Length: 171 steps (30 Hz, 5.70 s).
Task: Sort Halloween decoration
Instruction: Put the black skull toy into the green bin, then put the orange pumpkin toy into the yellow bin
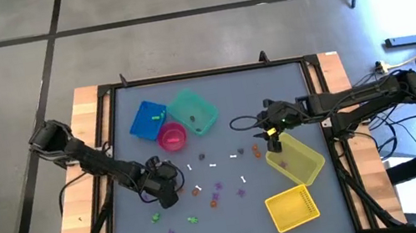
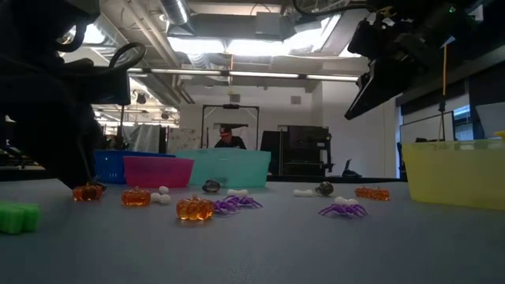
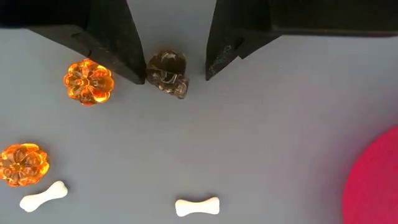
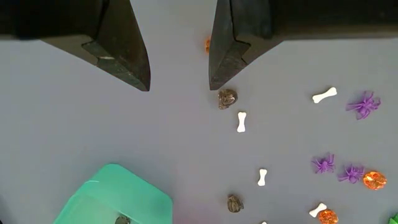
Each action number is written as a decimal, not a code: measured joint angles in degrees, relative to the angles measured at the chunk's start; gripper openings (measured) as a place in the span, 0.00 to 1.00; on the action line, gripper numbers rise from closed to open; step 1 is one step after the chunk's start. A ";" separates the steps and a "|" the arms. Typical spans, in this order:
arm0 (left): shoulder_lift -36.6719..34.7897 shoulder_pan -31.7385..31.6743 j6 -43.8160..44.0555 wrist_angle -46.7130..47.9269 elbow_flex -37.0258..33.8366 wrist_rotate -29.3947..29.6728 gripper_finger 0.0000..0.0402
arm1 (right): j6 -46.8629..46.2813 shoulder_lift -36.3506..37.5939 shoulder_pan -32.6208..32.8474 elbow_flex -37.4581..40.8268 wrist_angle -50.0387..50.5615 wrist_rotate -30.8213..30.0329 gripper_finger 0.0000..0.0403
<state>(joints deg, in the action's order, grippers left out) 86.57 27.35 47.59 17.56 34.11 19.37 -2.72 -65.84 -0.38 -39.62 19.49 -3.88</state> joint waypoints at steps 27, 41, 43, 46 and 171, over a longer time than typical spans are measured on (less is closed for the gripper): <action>0.14 0.00 -0.11 -2.15 -0.15 -0.43 0.20 | 0.00 -0.02 0.00 0.00 -0.01 -0.01 0.40; 0.38 -1.01 -0.15 -9.45 -0.28 0.88 0.19 | 0.00 -0.02 0.00 0.02 -0.02 0.00 0.40; 0.36 -1.71 -0.15 -11.08 -0.28 1.06 0.19 | 0.01 -0.02 -0.01 0.02 -0.02 -0.02 0.40; 0.36 -3.06 -0.17 -14.05 -0.28 1.86 0.19 | 0.01 -0.02 0.00 0.02 -0.02 0.00 0.40; 0.45 -33.65 -31.28 -52.61 -0.13 2.24 0.43 | -17.97 -28.31 -0.02 -24.24 26.51 5.10 0.40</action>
<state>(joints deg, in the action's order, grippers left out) 87.02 -6.30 16.32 -35.04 33.98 21.61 -20.69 -94.16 -0.40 -63.86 46.00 1.22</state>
